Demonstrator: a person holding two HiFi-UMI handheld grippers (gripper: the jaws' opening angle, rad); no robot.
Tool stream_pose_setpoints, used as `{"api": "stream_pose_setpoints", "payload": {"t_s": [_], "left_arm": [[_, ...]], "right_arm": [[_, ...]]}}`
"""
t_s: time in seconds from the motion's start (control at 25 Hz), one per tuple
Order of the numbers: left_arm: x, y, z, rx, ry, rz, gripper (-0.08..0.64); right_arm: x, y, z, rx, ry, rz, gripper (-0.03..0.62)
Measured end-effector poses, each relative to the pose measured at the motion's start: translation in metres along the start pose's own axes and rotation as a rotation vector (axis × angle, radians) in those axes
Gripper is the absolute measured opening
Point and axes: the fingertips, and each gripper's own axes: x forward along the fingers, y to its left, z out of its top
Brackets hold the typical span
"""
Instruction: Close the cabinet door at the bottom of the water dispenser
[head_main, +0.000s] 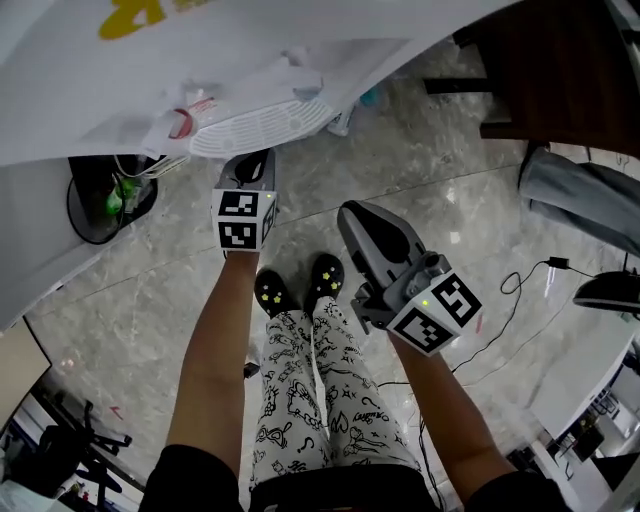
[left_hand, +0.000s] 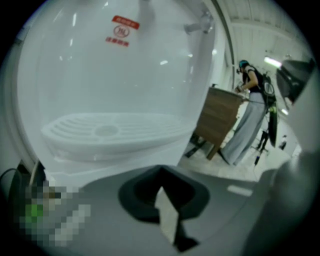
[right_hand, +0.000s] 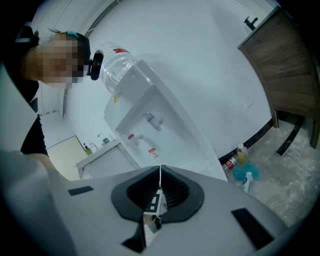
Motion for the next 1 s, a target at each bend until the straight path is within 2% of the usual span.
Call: {"api": "stream_pose_setpoints", "payload": {"t_s": [0.2,0.28,0.4,0.64,0.76,0.92,1.0], "left_arm": [[-0.072,-0.055,0.035,0.039,-0.101,-0.141,-0.002],[-0.112,-0.073,0.059,0.058,-0.148,-0.165,-0.002],[-0.176,-0.091,0.091,0.057,-0.202,-0.160,-0.001],[-0.303,-0.119,0.148,0.020,-0.251,-0.154,0.000],[-0.350,-0.132,0.175,0.025,-0.286,-0.169,-0.002],[-0.398,-0.127,0.233,-0.030,-0.426,-0.147,-0.002],[-0.423,-0.131,0.251,-0.037,-0.484,-0.151,-0.002]], "right_arm": [[-0.017,0.032,0.012,0.012,-0.039,0.011,0.017],[-0.027,0.051,0.017,0.003,-0.055,0.018,0.017],[-0.043,0.086,0.032,-0.045,-0.062,0.034,0.017],[-0.082,0.174,0.090,-0.159,-0.085,0.092,0.017],[-0.101,0.216,0.103,-0.208,-0.056,0.126,0.017],[-0.114,0.255,0.123,-0.267,-0.056,0.156,0.017],[-0.122,0.270,0.125,-0.262,-0.074,0.157,0.017]]}}
